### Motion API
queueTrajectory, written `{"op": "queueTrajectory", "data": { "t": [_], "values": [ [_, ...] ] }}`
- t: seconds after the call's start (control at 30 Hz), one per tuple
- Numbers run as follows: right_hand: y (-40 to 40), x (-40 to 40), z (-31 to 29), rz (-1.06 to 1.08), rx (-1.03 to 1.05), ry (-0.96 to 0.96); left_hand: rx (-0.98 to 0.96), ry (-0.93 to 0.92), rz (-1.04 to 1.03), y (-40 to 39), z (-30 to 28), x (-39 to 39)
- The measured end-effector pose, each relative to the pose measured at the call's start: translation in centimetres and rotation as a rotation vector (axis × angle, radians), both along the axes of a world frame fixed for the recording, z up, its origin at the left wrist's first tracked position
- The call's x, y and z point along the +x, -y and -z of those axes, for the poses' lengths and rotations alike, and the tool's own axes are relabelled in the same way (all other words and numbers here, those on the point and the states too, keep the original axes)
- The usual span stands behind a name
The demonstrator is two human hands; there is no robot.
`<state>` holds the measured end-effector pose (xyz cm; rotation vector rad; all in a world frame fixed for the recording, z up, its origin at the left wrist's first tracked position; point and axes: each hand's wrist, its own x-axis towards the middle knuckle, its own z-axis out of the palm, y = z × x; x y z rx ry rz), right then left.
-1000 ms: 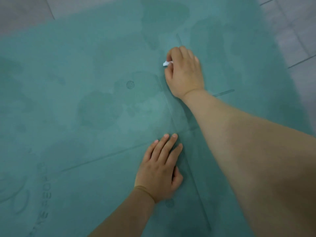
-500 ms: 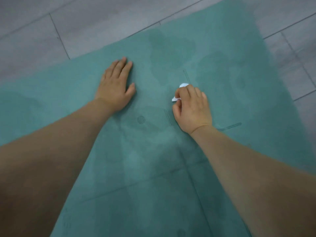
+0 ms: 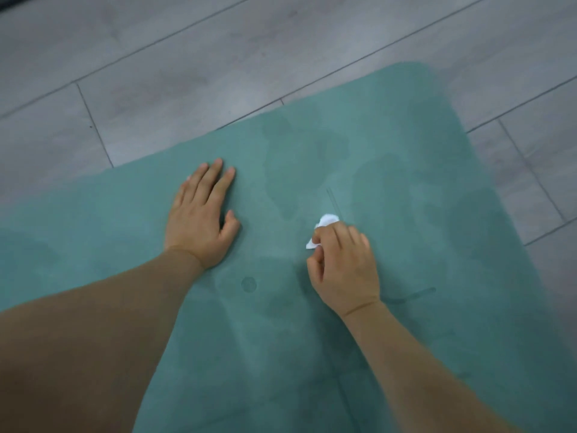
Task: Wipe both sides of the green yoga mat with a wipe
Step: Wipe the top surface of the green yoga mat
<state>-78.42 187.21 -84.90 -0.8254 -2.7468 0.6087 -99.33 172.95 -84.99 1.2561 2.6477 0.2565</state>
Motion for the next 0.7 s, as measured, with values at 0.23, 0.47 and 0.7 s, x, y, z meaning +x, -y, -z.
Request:
{"op": "queueTrajectory", "data": {
  "t": [0.23, 0.47, 0.7],
  "values": [
    [-4.7, -13.0, -1.6, 0.117, -0.138, -0.361, 0.016, -0.047, 0.024, -0.2, 0.5, -0.4],
    [-10.3, -18.8, 0.0, -0.072, 0.039, -0.004, 0.010, -0.051, 0.038, -0.1, 0.4, -0.2],
    [-23.9, -12.7, -0.9, 0.787, 0.004, 0.024, 0.006, -0.058, 0.045, -0.1, 0.5, -0.5]
  ]
}}
